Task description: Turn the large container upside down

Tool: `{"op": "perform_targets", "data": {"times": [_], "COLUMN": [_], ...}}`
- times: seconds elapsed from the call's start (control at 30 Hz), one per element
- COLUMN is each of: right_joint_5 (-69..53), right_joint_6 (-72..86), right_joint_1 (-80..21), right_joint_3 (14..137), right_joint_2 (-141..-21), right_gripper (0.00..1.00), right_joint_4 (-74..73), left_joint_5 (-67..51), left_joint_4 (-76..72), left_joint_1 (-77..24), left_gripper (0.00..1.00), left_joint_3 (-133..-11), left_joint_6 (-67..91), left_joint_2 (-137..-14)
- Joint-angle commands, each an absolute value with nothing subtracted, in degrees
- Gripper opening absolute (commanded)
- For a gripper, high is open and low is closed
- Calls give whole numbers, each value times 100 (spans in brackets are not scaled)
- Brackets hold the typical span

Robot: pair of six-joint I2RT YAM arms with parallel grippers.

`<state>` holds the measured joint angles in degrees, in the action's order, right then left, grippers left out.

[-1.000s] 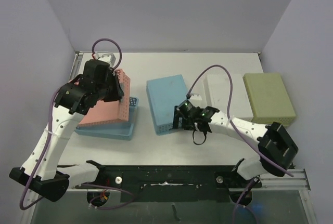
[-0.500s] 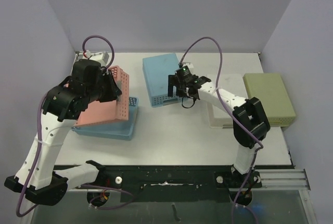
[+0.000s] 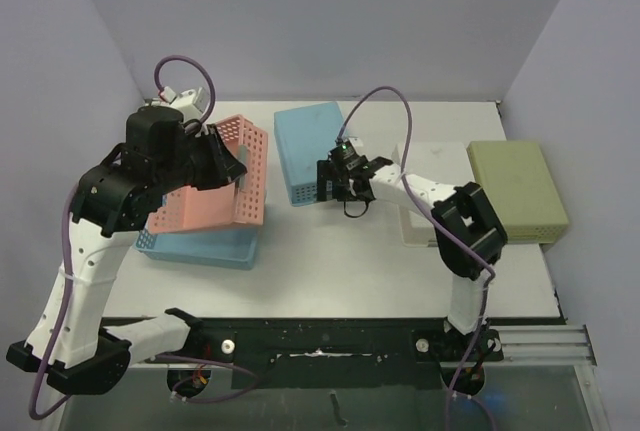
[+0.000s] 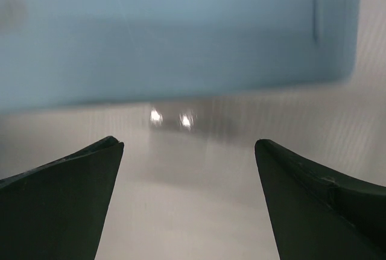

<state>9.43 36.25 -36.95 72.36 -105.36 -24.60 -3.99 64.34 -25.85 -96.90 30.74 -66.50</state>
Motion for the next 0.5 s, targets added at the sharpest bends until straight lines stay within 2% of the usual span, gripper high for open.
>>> {"op": "perform_targets", "data": {"times": [0.0, 0.1, 0.17, 0.27, 0.47], "right_joint_5": [1073, 1048, 1109, 1064, 1048], "right_joint_6": [3456, 3485, 3481, 3508, 3218], "right_joint_1": [-3340, -3169, -3164, -3166, -3195], "right_joint_3": [8767, 9801, 9839, 9194, 7285], "right_joint_2": [-11471, -12016, -11923, -11274, -9033], "right_gripper": [98, 97, 98, 98, 98], "right_joint_4": [-2559, -3118, -3199, -2952, -2774], "left_joint_5": [-503, -602, -714, -1010, -2068], "left_joint_4": [5839, 5870, 5846, 5676, 4741], "left_joint_1": [-2613, -2628, -2637, -2652, -2765], "left_gripper": [0, 0, 0, 0, 0], "left_joint_3": [-9954, -9824, -9740, -9578, -9238], "left_joint_6": [3181, 3202, 3223, 3225, 3682], "left_joint_2": [-6485, -6475, -6442, -6408, -6568]}}
